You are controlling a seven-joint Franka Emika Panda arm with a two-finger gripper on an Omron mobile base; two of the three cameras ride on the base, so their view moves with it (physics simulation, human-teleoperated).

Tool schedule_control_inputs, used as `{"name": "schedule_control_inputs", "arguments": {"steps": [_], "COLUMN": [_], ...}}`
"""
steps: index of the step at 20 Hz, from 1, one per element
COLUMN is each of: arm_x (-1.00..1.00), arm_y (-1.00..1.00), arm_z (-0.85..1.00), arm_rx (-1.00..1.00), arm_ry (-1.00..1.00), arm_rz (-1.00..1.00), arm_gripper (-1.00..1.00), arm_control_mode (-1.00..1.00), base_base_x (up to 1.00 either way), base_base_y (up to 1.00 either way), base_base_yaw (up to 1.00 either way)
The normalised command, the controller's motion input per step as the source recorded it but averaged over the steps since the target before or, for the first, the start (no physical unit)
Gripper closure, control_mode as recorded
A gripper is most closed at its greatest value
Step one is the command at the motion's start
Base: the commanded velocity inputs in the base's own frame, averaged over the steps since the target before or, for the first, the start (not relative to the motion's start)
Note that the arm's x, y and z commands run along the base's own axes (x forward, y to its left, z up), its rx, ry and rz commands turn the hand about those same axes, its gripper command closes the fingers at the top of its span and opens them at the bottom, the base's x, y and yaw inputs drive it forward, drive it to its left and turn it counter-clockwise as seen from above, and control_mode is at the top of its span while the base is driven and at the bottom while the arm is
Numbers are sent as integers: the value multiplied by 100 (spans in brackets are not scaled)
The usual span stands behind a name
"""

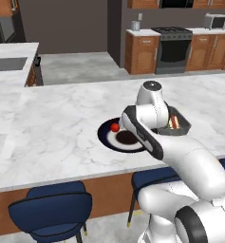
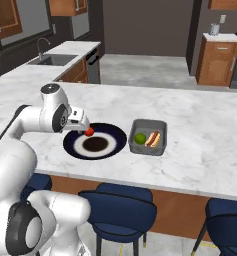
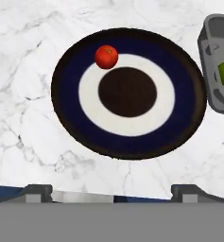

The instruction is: Place one cooked food and one vegetable from the large plate to each tupperware container.

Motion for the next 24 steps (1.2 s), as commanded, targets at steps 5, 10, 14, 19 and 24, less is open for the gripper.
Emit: {"name": "schedule_control_inputs", "arguments": {"steps": [5, 10, 14, 19, 24], "arm_x": [99, 89, 74, 55, 51], "arm_y": [8, 14, 15, 6, 0], "arm_z": [-26, -27, -38, -41, -40], "arm_rx": [0, 0, 0, 0, 0], "arm_ry": [0, -2, 0, 1, 11], "arm_rz": [2, 1, 1, 1, 0], "arm_gripper": [-100, -100, -100, -100, -100], "arm_control_mode": [-100, -100, -100, -100, -100], "base_base_x": [0, 0, 0, 0, 0], "base_base_y": [0, 0, 0, 0, 0], "base_base_yaw": [0, 0, 0, 0, 0]}}
